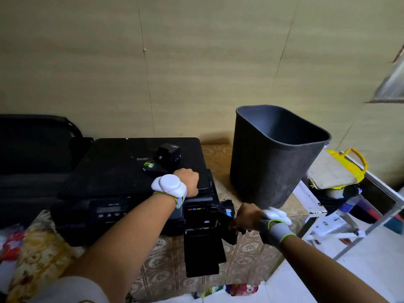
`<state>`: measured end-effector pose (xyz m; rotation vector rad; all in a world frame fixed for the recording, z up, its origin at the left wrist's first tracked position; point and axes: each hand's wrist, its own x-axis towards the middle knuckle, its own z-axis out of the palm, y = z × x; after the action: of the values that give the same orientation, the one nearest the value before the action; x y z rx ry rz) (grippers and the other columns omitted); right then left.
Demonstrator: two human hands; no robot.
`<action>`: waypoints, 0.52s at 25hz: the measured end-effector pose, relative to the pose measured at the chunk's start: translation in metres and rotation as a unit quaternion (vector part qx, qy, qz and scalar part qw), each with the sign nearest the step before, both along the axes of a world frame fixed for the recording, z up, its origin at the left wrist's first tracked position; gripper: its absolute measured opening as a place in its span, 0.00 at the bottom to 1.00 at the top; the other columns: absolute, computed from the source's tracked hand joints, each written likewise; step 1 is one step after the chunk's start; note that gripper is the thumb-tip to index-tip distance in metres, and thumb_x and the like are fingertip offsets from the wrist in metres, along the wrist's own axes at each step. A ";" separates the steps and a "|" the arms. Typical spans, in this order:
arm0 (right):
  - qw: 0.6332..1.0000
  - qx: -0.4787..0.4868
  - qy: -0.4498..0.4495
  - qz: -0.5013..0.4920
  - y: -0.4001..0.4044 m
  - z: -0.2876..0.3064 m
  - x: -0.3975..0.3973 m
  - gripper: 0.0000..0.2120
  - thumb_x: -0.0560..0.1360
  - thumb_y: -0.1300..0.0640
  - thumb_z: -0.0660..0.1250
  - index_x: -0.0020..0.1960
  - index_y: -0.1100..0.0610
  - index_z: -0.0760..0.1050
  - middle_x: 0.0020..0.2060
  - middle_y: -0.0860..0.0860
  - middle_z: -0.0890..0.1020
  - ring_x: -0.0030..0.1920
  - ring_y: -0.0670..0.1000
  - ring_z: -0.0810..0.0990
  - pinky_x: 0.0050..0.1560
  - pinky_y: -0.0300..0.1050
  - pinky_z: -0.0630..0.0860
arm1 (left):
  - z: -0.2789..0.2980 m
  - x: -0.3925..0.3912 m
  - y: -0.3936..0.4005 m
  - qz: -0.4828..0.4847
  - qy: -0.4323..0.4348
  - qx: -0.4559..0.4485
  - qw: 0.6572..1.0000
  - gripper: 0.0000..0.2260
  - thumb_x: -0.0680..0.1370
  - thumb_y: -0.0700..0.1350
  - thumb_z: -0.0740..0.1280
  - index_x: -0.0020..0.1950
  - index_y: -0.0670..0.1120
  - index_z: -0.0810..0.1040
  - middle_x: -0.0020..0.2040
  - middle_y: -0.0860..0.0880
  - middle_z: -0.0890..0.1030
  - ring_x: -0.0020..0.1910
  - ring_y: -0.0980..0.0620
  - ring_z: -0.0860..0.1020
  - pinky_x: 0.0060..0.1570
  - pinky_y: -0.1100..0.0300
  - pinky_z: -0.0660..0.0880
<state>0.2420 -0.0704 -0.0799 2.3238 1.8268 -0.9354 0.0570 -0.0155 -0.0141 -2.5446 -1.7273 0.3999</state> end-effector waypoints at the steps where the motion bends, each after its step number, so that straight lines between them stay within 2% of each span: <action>1: 1.000 -0.002 -0.003 -0.007 0.003 0.001 0.003 0.10 0.65 0.50 0.73 0.31 0.56 0.81 0.22 0.47 0.78 0.23 0.43 0.74 0.29 0.36 0.73 | 0.001 0.000 0.001 0.001 -0.001 -0.006 1.000 0.13 0.76 0.40 0.60 0.58 0.37 0.78 0.60 0.39 0.80 0.58 0.41 0.79 0.52 0.54 0.76; 3: 1.000 0.002 -0.010 -0.025 0.012 0.005 0.010 0.13 0.66 0.52 0.72 0.24 0.55 0.79 0.15 0.46 0.75 0.17 0.41 0.71 0.23 0.33 0.69 | 0.004 -0.001 0.004 0.004 -0.005 -0.018 1.000 0.11 0.76 0.40 0.60 0.54 0.38 0.78 0.59 0.39 0.80 0.54 0.41 0.79 0.46 0.55 0.73; 4: 0.999 0.012 -0.014 -0.036 0.018 0.006 0.014 0.14 0.66 0.52 0.72 0.24 0.56 0.78 0.14 0.46 0.75 0.16 0.40 0.71 0.22 0.32 0.69 | 0.005 -0.002 0.006 0.006 -0.007 -0.023 1.000 0.10 0.76 0.40 0.60 0.52 0.39 0.78 0.59 0.39 0.80 0.53 0.41 0.79 0.44 0.56 0.72; 6: 0.998 0.038 -0.005 -0.059 0.028 0.007 0.020 0.10 0.65 0.52 0.72 0.32 0.59 0.82 0.21 0.49 0.80 0.22 0.43 0.77 0.26 0.36 0.73 | 0.005 -0.001 0.007 0.003 -0.007 -0.028 1.000 0.08 0.75 0.40 0.60 0.49 0.39 0.77 0.57 0.39 0.81 0.54 0.40 0.79 0.44 0.56 0.72; 7: 0.996 0.049 0.009 -0.069 0.033 0.004 0.022 0.12 0.65 0.51 0.72 0.38 0.60 0.84 0.29 0.51 0.84 0.28 0.47 0.81 0.32 0.40 0.77 | 0.005 0.000 0.006 -0.001 -0.005 -0.029 1.000 0.06 0.75 0.40 0.60 0.47 0.40 0.75 0.56 0.39 0.81 0.54 0.40 0.79 0.43 0.56 0.72; 9: 0.993 0.065 0.027 -0.091 0.042 -0.005 0.021 0.17 0.66 0.49 0.72 0.45 0.62 0.83 0.40 0.55 0.85 0.39 0.53 0.83 0.39 0.44 0.78 | 0.007 0.000 0.005 -0.006 -0.001 -0.028 1.000 0.06 0.75 0.40 0.60 0.47 0.41 0.76 0.53 0.38 0.80 0.51 0.40 0.79 0.44 0.55 0.73; 11: 0.990 0.069 0.045 -0.112 0.047 -0.017 0.018 0.19 0.66 0.47 0.72 0.47 0.62 0.83 0.43 0.56 0.85 0.41 0.55 0.83 0.39 0.45 0.77 | 0.007 0.000 0.005 -0.006 -0.002 -0.033 0.999 0.10 0.75 0.40 0.61 0.51 0.39 0.78 0.55 0.38 0.81 0.52 0.40 0.79 0.47 0.54 0.76; 13: 0.988 0.054 0.069 -0.129 0.049 -0.029 0.015 0.22 0.65 0.44 0.71 0.46 0.62 0.83 0.42 0.56 0.85 0.39 0.56 0.82 0.35 0.43 0.75 | 0.007 0.000 0.005 -0.004 -0.009 -0.047 0.999 0.06 0.75 0.40 0.61 0.47 0.40 0.76 0.57 0.38 0.80 0.46 0.41 0.76 0.44 0.54 0.73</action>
<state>0.2567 -0.0210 -0.1085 2.6760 1.6891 -1.0767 0.0568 -0.0103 -0.0076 -2.6266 -1.7434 0.4709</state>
